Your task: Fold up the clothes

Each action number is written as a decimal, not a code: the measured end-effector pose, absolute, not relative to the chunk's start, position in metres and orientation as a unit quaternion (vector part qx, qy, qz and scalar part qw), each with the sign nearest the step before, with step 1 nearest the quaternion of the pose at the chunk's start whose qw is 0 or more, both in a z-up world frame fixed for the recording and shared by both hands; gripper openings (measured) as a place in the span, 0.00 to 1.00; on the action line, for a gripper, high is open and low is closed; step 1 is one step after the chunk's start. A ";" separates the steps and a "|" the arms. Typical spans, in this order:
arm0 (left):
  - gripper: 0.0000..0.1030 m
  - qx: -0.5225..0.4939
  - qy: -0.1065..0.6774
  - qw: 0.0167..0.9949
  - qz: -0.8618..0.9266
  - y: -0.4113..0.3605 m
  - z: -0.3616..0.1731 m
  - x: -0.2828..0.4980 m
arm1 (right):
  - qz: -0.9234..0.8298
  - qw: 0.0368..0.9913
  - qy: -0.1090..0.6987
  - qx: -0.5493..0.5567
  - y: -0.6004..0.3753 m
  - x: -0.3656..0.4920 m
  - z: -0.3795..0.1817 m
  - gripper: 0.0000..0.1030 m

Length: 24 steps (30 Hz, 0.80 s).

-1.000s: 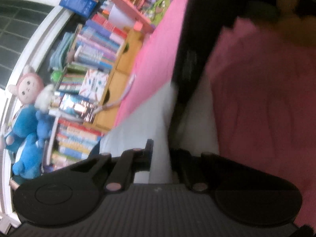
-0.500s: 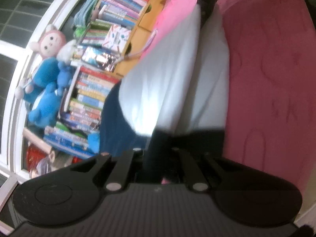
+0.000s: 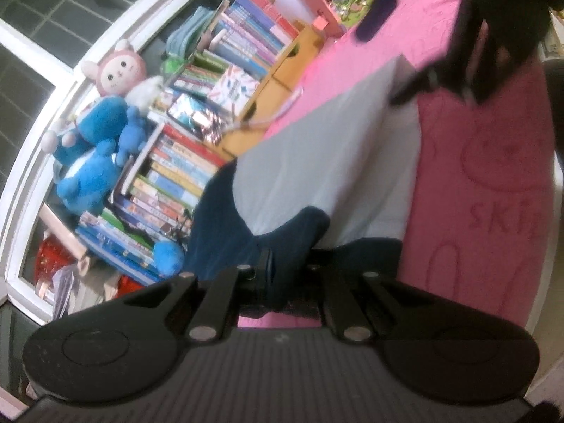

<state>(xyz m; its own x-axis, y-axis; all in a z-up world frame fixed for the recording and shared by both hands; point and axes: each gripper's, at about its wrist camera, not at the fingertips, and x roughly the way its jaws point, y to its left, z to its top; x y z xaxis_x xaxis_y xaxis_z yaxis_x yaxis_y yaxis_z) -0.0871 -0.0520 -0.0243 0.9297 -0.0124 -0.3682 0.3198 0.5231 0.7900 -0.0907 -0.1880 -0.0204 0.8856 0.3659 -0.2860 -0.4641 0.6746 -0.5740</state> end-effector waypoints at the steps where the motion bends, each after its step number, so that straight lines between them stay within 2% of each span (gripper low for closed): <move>1: 0.07 0.480 0.159 0.857 -0.099 -0.052 -0.024 -0.088 | 0.241 0.899 0.054 -0.360 -0.176 -0.095 -0.023 0.64; 4: 0.07 0.485 0.151 0.855 -0.106 -0.051 -0.021 -0.092 | 0.271 0.861 -0.006 -0.430 -0.135 -0.102 -0.036 0.64; 9: 0.09 0.468 0.150 0.861 -0.130 -0.044 -0.010 -0.102 | 0.294 0.835 -0.038 -0.463 -0.093 -0.095 -0.039 0.59; 12: 0.12 0.432 0.163 0.875 -0.148 -0.031 0.005 -0.112 | 0.307 0.819 -0.057 -0.482 -0.068 -0.091 -0.042 0.50; 14: 0.13 0.386 0.175 0.892 -0.157 -0.017 0.018 -0.119 | 0.315 0.807 -0.070 -0.495 -0.052 -0.089 -0.043 0.29; 15: 0.15 0.335 0.186 0.909 -0.166 -0.005 0.028 -0.120 | 0.319 0.801 -0.077 -0.500 -0.044 -0.087 -0.044 0.24; 16: 0.16 0.268 0.199 0.925 -0.180 0.011 0.038 -0.120 | 0.315 0.804 -0.078 -0.498 -0.043 -0.087 -0.045 0.15; 17: 0.18 0.185 0.211 0.940 -0.195 0.030 0.047 -0.118 | 0.312 0.807 -0.079 -0.496 -0.042 -0.086 -0.045 0.13; 19: 0.29 -0.003 0.240 0.948 -0.211 0.071 0.054 -0.106 | 0.306 0.809 -0.086 -0.494 -0.042 -0.088 -0.048 0.13; 21: 0.43 -0.159 0.263 0.927 -0.216 0.106 0.048 -0.088 | 0.303 0.806 -0.096 -0.499 -0.045 -0.091 -0.051 0.12; 24: 0.52 -0.278 0.282 0.893 -0.216 0.126 0.030 -0.061 | 0.302 0.805 -0.106 -0.500 -0.049 -0.094 -0.053 0.10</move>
<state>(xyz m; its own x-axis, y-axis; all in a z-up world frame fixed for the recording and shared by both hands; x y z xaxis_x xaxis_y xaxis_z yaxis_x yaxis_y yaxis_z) -0.0606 0.1265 0.0299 0.7478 -0.5421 -0.3833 0.2289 0.7524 -0.6176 -0.0938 -0.0493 -0.0532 0.7954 0.5915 -0.1321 -0.3800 0.3169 -0.8690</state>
